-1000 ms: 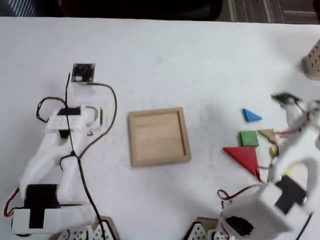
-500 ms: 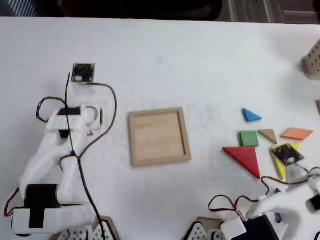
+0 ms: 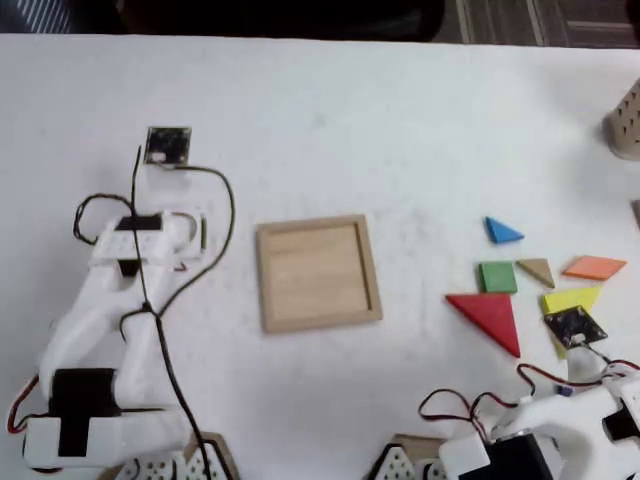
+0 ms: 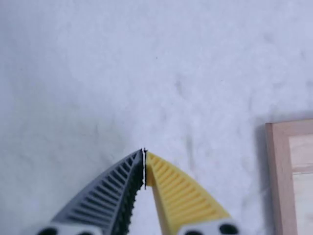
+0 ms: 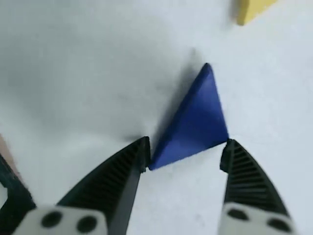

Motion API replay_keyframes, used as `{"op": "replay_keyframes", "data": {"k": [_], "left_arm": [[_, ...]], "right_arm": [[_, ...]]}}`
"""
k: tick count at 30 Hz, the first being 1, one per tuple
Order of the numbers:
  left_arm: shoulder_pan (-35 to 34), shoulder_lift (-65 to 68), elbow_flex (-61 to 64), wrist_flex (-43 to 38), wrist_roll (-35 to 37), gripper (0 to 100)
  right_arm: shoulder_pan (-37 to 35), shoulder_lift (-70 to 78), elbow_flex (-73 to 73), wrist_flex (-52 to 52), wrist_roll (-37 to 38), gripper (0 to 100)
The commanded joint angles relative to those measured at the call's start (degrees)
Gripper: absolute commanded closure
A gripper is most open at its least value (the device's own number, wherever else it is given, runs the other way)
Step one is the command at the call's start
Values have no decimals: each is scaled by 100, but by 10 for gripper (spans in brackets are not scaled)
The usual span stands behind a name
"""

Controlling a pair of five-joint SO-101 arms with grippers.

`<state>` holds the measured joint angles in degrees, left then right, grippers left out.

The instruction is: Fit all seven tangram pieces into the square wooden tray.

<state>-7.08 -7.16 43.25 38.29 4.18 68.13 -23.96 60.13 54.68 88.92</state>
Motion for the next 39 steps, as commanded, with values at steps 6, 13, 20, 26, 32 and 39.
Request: {"op": "replay_keyframes", "data": {"k": [6,13,20,26,32,39], "left_arm": [[101,-84,-176,-141,-62,950],[92,-84,-176,-132,-62,950],[92,-84,-176,-132,-62,950],[110,-84,-176,-132,-62,950],[110,-84,-176,-132,-62,950],[101,-84,-176,-132,-62,950]], "right_arm": [[-224,-110,-114,-66,-352,767],[-365,-101,26,-101,-738,768],[-356,-101,53,-330,-1125,768],[-391,-92,387,-514,-1196,768],[-409,-92,466,-514,-1240,769],[-488,-92,475,-804,-1530,769]]}}
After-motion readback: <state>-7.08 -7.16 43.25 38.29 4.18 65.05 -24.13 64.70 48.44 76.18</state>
